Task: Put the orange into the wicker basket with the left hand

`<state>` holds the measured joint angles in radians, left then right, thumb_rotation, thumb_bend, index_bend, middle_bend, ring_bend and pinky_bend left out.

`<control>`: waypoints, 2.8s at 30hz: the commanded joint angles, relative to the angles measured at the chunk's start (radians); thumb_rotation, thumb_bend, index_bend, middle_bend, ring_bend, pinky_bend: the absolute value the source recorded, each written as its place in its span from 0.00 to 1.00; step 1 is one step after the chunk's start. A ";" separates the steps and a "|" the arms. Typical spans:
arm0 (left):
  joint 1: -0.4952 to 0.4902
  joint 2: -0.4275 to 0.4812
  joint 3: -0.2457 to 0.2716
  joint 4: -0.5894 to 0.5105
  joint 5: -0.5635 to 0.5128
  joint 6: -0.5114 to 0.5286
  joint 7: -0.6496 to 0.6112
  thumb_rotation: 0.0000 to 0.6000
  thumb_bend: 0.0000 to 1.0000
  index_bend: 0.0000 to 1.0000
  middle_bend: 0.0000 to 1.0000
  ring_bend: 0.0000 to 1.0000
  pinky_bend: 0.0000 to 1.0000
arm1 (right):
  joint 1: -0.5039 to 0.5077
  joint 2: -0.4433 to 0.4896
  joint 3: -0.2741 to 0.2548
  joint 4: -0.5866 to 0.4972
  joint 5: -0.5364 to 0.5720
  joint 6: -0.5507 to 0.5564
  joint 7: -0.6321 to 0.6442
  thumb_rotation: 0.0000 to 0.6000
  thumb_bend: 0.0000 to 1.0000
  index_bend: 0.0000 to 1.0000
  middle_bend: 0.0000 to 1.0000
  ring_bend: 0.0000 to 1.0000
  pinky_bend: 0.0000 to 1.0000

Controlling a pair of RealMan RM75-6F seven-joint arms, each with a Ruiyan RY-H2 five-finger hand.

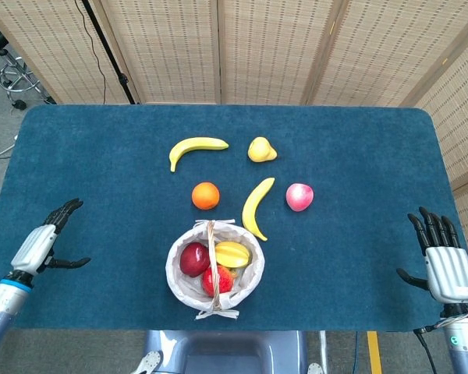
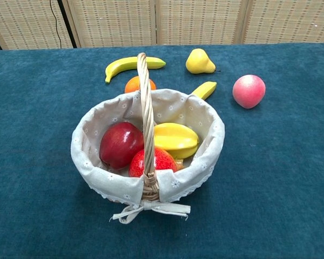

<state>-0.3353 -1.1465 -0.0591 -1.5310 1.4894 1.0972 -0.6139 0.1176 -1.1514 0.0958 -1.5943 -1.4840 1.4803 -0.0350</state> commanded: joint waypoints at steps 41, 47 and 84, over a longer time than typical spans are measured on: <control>-0.640 -0.558 -0.032 0.725 0.055 -0.488 -0.490 1.00 0.18 0.05 0.00 0.00 0.00 | -0.010 0.007 -0.024 -0.028 -0.078 0.036 -0.015 1.00 0.00 0.05 0.00 0.00 0.00; -0.683 -0.593 -0.035 0.760 0.051 -0.494 -0.468 1.00 0.19 0.06 0.00 0.00 0.00 | -0.011 0.011 -0.027 -0.030 -0.084 0.038 -0.001 1.00 0.00 0.05 0.00 0.00 0.00; -0.406 -0.215 -0.178 0.051 -0.289 -0.156 0.288 1.00 0.53 0.61 0.47 0.42 0.40 | -0.011 0.027 -0.034 -0.030 -0.101 0.040 0.071 1.00 0.00 0.05 0.00 0.00 0.00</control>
<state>-0.8059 -1.4678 -0.2433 -1.3502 1.2586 0.8953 -0.4447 0.1056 -1.1236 0.0600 -1.6274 -1.5886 1.5224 0.0334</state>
